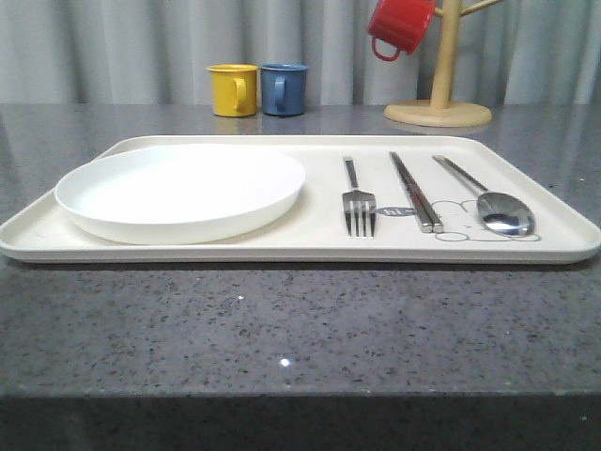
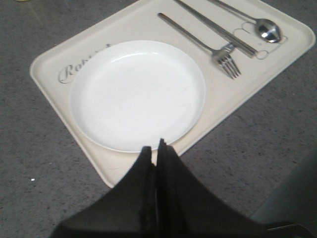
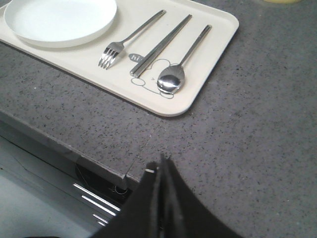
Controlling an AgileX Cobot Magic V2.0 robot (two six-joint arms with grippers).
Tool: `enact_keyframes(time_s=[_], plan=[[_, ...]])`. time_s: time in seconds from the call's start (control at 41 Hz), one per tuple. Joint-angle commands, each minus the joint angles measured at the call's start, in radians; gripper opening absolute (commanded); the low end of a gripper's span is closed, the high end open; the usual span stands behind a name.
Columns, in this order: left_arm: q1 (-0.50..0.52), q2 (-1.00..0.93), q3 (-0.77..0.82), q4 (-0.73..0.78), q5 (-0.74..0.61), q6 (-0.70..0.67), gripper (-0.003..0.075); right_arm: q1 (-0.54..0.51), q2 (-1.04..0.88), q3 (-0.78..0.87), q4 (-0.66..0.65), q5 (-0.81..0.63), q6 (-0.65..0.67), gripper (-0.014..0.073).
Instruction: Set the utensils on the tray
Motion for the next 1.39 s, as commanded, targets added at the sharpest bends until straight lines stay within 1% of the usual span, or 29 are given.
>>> enact_keyframes(time_s=[0.0, 0.146, 0.317, 0.439, 0.708, 0.903, 0.976, 1.001, 1.367], plan=[[0.065, -0.064, 0.014, 0.016, -0.102, -0.003, -0.0018, -0.001, 0.012, -0.024, -0.006, -0.068, -0.01, -0.0068], [0.189, -0.198, 0.132, 0.034, -0.181, -0.003, -0.0018, -0.001, 0.012, -0.024, -0.006, -0.068, -0.01, -0.0068], [0.311, -0.365, 0.349, 0.034, -0.395, -0.003, -0.0018, -0.001, 0.012, -0.024, -0.006, -0.068, -0.01, -0.0068], [0.406, -0.499, 0.511, 0.034, -0.495, -0.003, -0.0018, -0.001, 0.012, -0.024, -0.006, -0.068, -0.01, -0.0068], [0.529, -0.689, 0.741, 0.022, -0.666, -0.003, -0.0018, -0.001, 0.012, -0.024, -0.006, -0.068, -0.01, -0.0068], [0.553, -0.783, 0.825, 0.006, -0.739, -0.003, -0.0018, -0.001, 0.012, -0.024, -0.006, -0.068, -0.01, -0.0068], [0.553, -0.779, 0.847, 0.006, -0.788, -0.003, -0.0018, -0.001, 0.012, -0.024, -0.006, -0.068, -0.01, -0.0068], [0.553, -0.781, 0.847, 0.006, -0.774, -0.003, -0.0018, -0.001, 0.012, -0.024, -0.006, -0.068, -0.01, -0.0068], [0.562, -0.781, 0.845, 0.006, -0.787, -0.003, -0.0018, -0.001, 0.012, -0.024, -0.006, -0.068, -0.01, -0.0068]])
